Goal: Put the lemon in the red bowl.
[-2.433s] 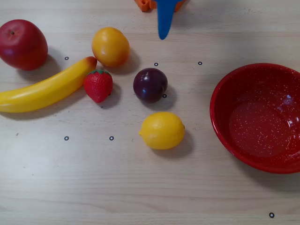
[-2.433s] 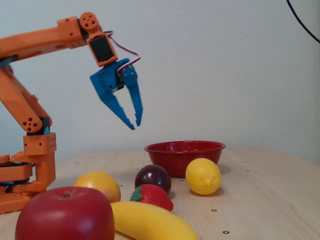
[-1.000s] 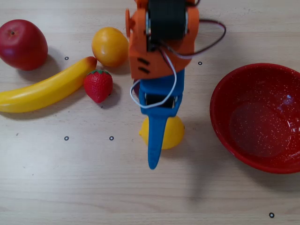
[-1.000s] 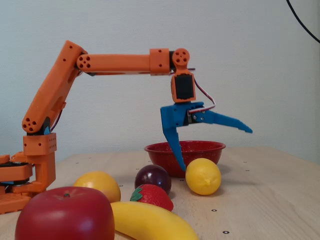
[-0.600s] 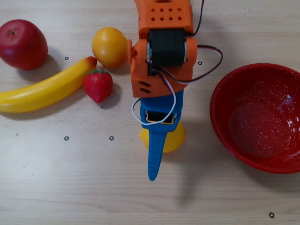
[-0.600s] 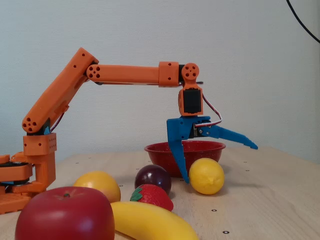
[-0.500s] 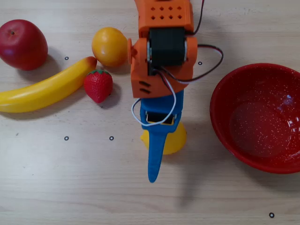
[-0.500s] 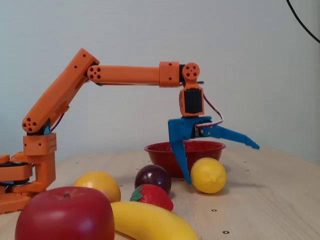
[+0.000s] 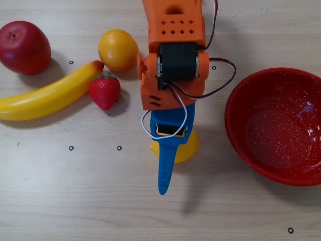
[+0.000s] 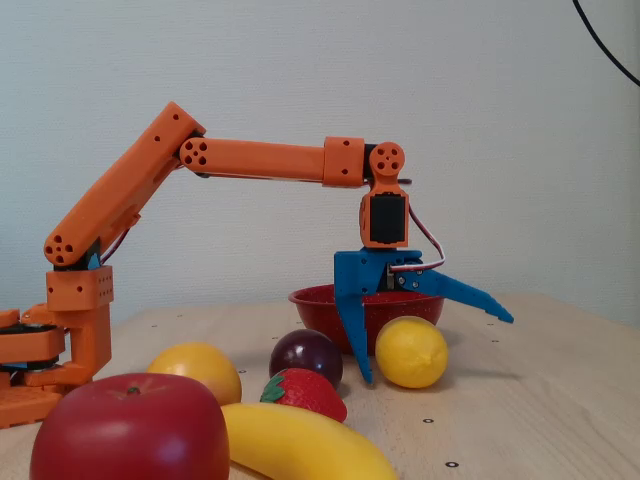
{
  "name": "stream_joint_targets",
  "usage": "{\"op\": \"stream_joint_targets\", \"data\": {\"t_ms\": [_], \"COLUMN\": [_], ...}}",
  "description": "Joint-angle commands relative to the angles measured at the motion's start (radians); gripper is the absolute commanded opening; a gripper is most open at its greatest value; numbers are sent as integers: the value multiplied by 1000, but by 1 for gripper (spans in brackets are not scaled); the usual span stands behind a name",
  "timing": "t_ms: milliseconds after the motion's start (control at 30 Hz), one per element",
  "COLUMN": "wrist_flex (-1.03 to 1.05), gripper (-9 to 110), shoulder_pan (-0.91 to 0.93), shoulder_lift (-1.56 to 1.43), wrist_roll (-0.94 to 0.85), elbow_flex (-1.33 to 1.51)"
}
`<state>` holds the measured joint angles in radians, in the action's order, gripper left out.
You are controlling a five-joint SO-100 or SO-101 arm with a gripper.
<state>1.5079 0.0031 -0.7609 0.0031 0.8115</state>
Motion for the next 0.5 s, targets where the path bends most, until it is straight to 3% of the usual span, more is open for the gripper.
{"op": "stream_joint_targets", "data": {"t_ms": [0, 300, 467], "wrist_flex": [2, -12, -9], "gripper": [67, 63, 55], "shoulder_pan": [28, 26, 26], "shoulder_lift": [-63, -55, -51], "wrist_roll": [-34, -29, -34], "elbow_flex": [-67, -51, -49]}}
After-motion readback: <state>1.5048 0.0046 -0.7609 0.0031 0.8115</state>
